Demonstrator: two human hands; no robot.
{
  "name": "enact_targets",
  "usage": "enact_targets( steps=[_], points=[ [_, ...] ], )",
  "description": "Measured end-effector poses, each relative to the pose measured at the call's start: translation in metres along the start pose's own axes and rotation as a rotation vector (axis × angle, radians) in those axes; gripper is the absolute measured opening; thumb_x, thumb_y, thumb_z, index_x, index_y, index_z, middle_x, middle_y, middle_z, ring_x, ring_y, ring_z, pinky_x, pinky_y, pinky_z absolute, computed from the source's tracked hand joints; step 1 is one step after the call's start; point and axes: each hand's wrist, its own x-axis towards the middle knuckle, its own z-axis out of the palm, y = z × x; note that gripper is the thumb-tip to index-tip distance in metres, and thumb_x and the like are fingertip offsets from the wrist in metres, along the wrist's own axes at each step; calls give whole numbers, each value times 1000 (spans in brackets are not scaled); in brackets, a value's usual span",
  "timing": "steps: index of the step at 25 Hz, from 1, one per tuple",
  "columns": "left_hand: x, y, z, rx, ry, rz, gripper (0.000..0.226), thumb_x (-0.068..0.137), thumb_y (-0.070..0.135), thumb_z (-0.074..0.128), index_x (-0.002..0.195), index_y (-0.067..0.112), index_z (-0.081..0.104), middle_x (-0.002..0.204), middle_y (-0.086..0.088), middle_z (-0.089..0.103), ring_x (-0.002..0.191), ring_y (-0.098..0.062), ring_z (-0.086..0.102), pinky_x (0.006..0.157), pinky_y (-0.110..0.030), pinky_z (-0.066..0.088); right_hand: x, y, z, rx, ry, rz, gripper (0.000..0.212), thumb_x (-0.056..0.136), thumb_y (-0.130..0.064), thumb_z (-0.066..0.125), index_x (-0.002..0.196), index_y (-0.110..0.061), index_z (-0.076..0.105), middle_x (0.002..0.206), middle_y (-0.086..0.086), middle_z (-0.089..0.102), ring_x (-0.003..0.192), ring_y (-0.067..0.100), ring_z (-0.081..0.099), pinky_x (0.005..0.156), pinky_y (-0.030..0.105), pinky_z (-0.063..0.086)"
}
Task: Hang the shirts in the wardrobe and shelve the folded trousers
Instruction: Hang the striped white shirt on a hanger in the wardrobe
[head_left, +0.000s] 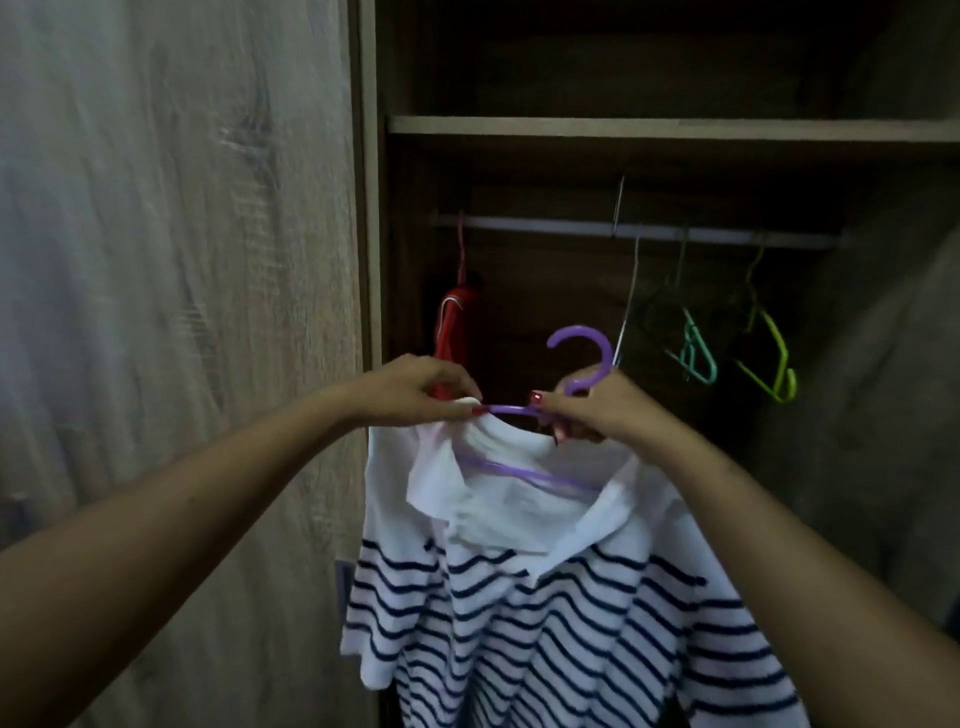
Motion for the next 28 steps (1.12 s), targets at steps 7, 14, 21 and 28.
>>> enact_targets(
  steps=[7, 14, 21, 28],
  points=[
    [-14, -16, 21, -111, 187, 35, 48, 90, 57, 42, 104, 18, 66, 90, 3, 68, 79, -10, 65, 69, -32, 53, 5, -22, -18, -28, 0, -48, 27, 86, -29, 67, 79, -3, 74, 68, 16, 71, 57, 19, 54, 53, 21, 42],
    [-14, -37, 20, -205, 389, 47, 50, 86, 63, 44, 103, 22, 66, 91, 0, 70, 80, -16, 67, 71, -49, 56, -13, 6, -82, -434, -63, -38, 23, 77, -25, 76, 99, -19, 72, 100, 2, 74, 94, 11, 69, 89, 30, 55],
    [-3, -25, 20, -262, 300, 100, 55, 85, 66, 45, 106, 21, 66, 93, 1, 69, 83, -15, 67, 74, -45, 57, -51, 9, -97, -152, -281, 19, 37, 73, -45, 72, 94, -15, 72, 97, 8, 73, 91, 20, 67, 77, 26, 53],
    [2, -12, 20, -1, 424, 96, 30, 95, 38, 48, 113, 20, 63, 106, 0, 67, 99, -14, 62, 85, -44, 53, -85, -30, -90, 179, -168, 121, 33, 77, -24, 64, 100, -2, 67, 94, 15, 71, 77, 21, 67, 64, 25, 56]
  ],
)
